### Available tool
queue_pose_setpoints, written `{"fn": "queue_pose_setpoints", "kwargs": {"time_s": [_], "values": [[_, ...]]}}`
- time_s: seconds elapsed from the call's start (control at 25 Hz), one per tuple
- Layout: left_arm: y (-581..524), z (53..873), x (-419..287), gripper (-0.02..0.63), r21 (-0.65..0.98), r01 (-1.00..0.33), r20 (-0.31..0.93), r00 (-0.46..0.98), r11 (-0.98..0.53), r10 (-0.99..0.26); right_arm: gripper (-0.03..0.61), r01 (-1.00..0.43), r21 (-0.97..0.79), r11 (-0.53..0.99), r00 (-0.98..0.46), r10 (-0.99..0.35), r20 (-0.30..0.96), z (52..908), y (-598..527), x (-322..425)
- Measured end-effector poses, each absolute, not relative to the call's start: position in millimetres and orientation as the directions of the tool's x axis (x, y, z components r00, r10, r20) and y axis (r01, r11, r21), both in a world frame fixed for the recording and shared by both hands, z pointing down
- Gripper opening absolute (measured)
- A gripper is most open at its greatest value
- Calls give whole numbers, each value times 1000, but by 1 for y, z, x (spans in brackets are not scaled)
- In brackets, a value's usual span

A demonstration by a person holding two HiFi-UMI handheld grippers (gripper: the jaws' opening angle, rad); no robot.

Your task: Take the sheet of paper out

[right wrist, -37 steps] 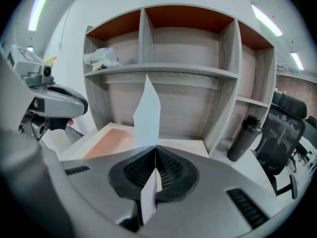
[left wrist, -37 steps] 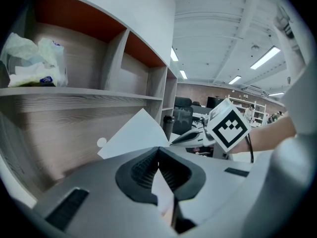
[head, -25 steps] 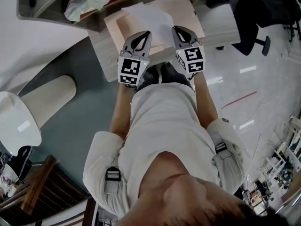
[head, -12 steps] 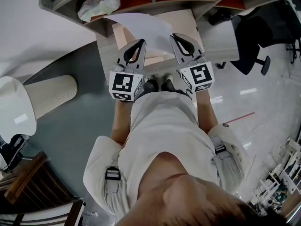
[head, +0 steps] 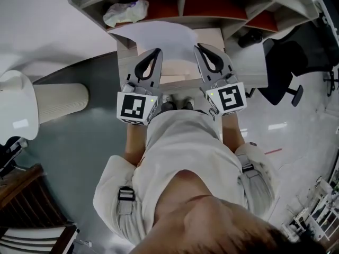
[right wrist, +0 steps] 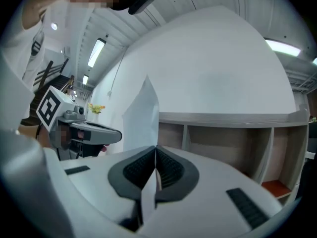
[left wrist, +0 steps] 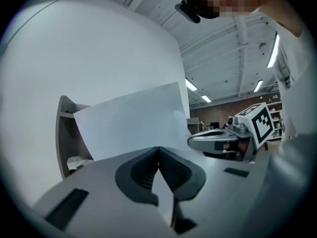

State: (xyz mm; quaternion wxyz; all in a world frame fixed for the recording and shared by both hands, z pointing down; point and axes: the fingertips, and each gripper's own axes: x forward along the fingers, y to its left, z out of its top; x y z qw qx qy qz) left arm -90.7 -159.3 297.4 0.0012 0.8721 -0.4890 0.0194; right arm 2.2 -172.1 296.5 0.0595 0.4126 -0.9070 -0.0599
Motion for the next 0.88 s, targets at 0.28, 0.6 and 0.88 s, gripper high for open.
{"fn": "queue_pose_setpoints", "kwargs": {"time_s": [0.28,0.6,0.88], "values": [[-159,291,-94,15,-28,-871,24,489,-490,-872,20,-730,151,666,-671,-741,30,287,-175,3],[-167,300,-95,15,-30,-882,40,469,-470,-882,20,-717,144,682,-682,-729,52,298,-184,-1],[-176,305,-92,15,-26,-885,46,464,-466,-885,20,-714,140,686,-685,-726,61,303,-191,0]]}}
